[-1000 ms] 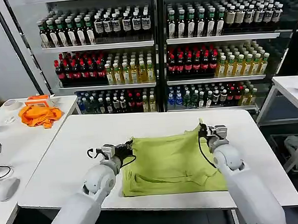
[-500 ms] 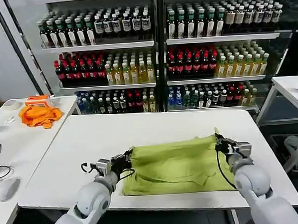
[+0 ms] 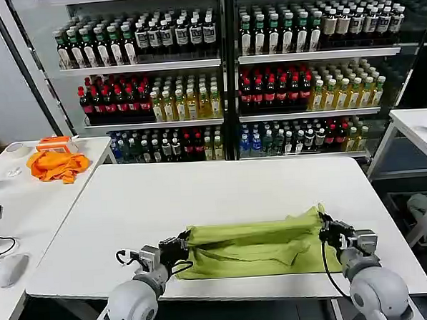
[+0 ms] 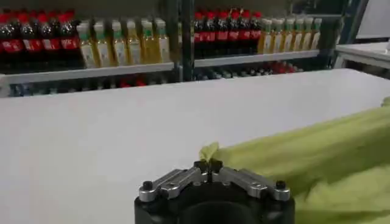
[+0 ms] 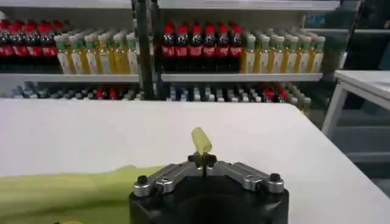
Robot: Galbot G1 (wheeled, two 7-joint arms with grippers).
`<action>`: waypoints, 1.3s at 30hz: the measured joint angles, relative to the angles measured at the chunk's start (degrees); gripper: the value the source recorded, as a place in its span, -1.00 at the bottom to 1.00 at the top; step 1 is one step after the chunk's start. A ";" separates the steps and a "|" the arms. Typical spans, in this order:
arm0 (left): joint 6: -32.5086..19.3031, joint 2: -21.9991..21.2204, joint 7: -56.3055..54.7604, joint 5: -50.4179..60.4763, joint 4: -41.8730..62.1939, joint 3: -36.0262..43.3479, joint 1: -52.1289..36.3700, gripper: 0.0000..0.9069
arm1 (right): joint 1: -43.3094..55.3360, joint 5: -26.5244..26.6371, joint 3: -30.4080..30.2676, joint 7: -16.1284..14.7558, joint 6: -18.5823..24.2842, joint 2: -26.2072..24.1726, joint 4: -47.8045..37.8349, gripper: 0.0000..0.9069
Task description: Fold and organize the clothes.
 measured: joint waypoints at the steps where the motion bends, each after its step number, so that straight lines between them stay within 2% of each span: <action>1: -0.03 -0.04 0.16 0.37 0.06 0.05 0.15 -0.31 | -0.34 -0.12 0.05 0.02 -0.08 0.07 0.23 -1.00; 2: -0.03 -0.06 0.26 0.70 0.07 0.08 0.28 0.13 | -0.63 -0.28 0.15 0.06 -0.22 0.18 0.52 -0.58; 3: -0.03 -0.09 0.35 1.01 0.07 0.08 0.39 1.00 | -0.92 -0.45 0.24 0.07 -0.39 0.29 0.74 0.62; 4: -0.01 -0.18 0.41 1.30 0.04 0.06 0.51 1.00 | -1.25 -0.62 0.32 0.03 -0.53 0.43 0.94 1.00; 18: -1.61 -2.49 -1.42 5.17 -1.98 -1.58 3.81 1.00 | -6.28 -3.91 2.29 -1.07 1.22 2.11 4.45 1.00; 28: -4.29 -7.14 -5.83 8.25 -1.61 -1.08 7.56 1.00 | -10.24 -6.40 2.81 -1.07 2.25 3.75 7.07 1.00; 29: -4.45 -7.66 -6.22 8.62 -1.34 -1.03 7.66 0.67 | -10.49 -6.59 2.76 -1.06 2.30 3.87 7.24 1.00; 30: -4.53 -8.20 -6.60 8.98 -1.03 -1.01 7.75 -0.84 | -10.74 -6.80 2.70 -1.05 2.34 4.02 7.40 1.00; 31: -4.60 -8.74 -7.00 9.38 -0.69 -0.98 7.88 -0.84 | -11.05 -7.05 2.62 -1.05 2.41 4.23 7.62 1.00; 32: -4.74 -9.19 -7.34 9.72 -0.40 -0.98 8.04 -0.96 | -11.31 -7.26 2.55 -1.06 2.47 4.41 7.79 1.00; 39: -5.29 -11.43 -8.46 10.50 -0.02 -0.75 9.70 -0.96 | -12.89 -8.35 2.58 -0.99 2.83 5.35 8.99 1.00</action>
